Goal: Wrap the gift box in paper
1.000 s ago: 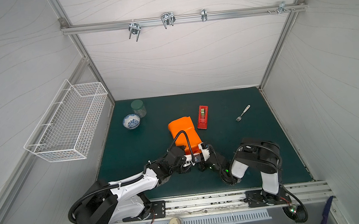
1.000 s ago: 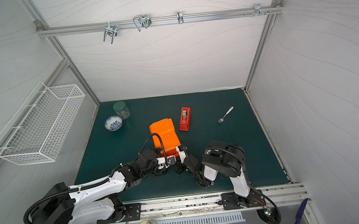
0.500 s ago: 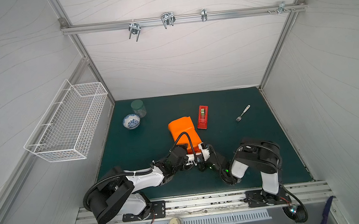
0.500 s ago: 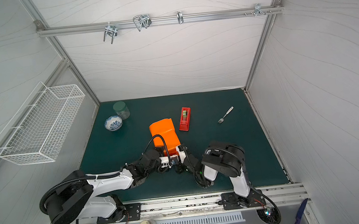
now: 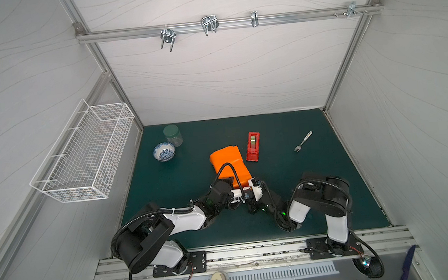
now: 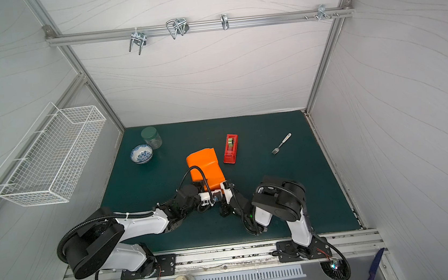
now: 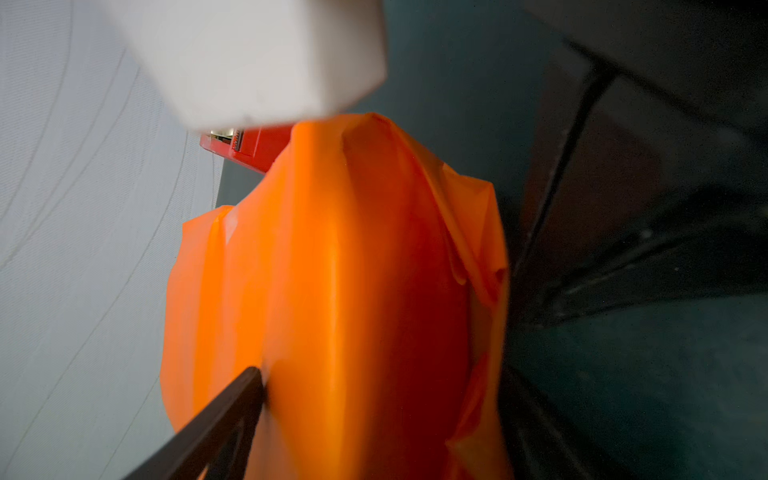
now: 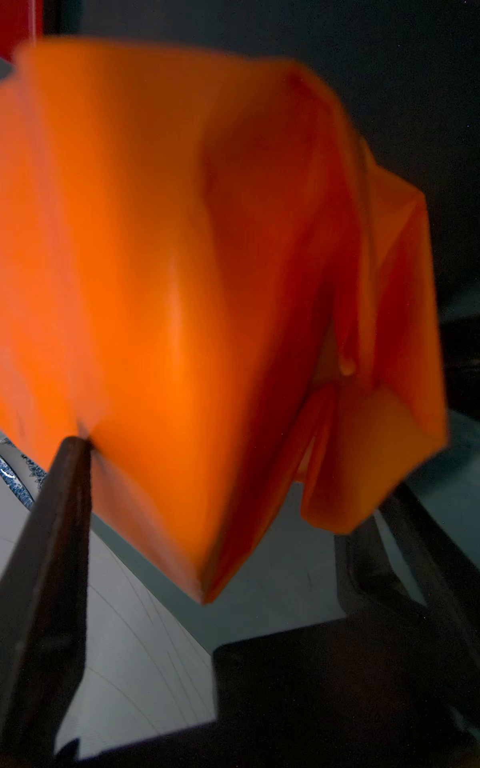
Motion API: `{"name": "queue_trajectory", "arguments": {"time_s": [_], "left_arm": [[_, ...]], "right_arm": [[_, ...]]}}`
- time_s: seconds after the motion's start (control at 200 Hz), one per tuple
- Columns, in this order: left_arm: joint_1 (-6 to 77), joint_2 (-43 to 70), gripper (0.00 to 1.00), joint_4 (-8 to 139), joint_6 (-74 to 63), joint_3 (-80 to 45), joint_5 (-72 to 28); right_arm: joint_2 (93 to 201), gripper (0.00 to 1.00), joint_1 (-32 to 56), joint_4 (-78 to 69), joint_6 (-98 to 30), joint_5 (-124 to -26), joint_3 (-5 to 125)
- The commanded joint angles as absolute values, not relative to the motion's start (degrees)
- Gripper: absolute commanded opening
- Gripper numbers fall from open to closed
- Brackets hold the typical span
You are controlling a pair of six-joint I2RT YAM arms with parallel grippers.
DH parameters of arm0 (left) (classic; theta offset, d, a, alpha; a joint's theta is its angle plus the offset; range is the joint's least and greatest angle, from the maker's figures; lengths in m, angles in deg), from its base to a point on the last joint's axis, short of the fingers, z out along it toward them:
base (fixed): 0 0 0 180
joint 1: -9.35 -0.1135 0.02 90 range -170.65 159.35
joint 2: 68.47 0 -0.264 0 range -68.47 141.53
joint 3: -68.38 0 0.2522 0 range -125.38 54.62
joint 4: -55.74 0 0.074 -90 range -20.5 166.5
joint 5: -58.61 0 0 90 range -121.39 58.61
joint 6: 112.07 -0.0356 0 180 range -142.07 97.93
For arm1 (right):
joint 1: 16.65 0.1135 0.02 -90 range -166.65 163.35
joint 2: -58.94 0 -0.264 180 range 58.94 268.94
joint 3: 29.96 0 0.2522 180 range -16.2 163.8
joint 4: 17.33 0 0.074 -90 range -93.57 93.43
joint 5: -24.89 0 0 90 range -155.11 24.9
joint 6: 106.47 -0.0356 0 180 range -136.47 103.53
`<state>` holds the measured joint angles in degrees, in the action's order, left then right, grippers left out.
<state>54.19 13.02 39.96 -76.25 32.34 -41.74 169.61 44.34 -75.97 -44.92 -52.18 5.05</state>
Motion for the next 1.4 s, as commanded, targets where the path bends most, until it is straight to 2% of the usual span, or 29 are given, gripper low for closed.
{"name": "queue_trajectory", "arguments": {"time_s": [0.0,0.335,0.435,0.55,0.735,0.87,1.0,1.176,1.396], "left_arm": [[53.2,14.1,0.87,41.9,-75.3,31.9,-40.0],[52.5,13.7,0.78,43.3,-74.4,31.9,-39.0],[52.5,13.7,0.75,43.6,-74.3,31.9,-38.8],[52.4,13.6,0.73,43.9,-74.0,32.0,-38.4],[52.4,13.6,0.71,44.1,-73.9,32.3,-38.1],[52.3,13.4,0.69,44.1,-73.7,32.4,-37.6],[52.3,12.9,0.68,44.3,-73.6,32.5,-37.3],[52.2,12.2,0.68,44.5,-73.3,32.6,-36.8],[52.2,11.6,0.7,44.7,-73.0,32.6,-36.2]], "right_arm": [[168.0,0.0,43.8,-77.3,-44.2,-51.2,4.0],[163.6,0.0,43.5,-76.1,-43.9,-49.8,-0.6],[162.1,0.06,43.1,-74.9,-43.7,-49.1,-1.9],[160.8,0.2,42.2,-74.2,-42.9,-48.2,-3.1],[158.4,0.58,39.7,-68.1,-40.9,-51.2,-1.4],[158.3,0.68,38.0,-65.3,-38.7,-55.0,0.8],[160.0,0.69,36.2,-64.7,-38.4,-57.0,2.1],[163.1,0.64,34.9,-64.6,-37.7,-60.2,4.5],[165.4,0.6,34.6,-65.5,-36.2,-59.7,6.5]]}}
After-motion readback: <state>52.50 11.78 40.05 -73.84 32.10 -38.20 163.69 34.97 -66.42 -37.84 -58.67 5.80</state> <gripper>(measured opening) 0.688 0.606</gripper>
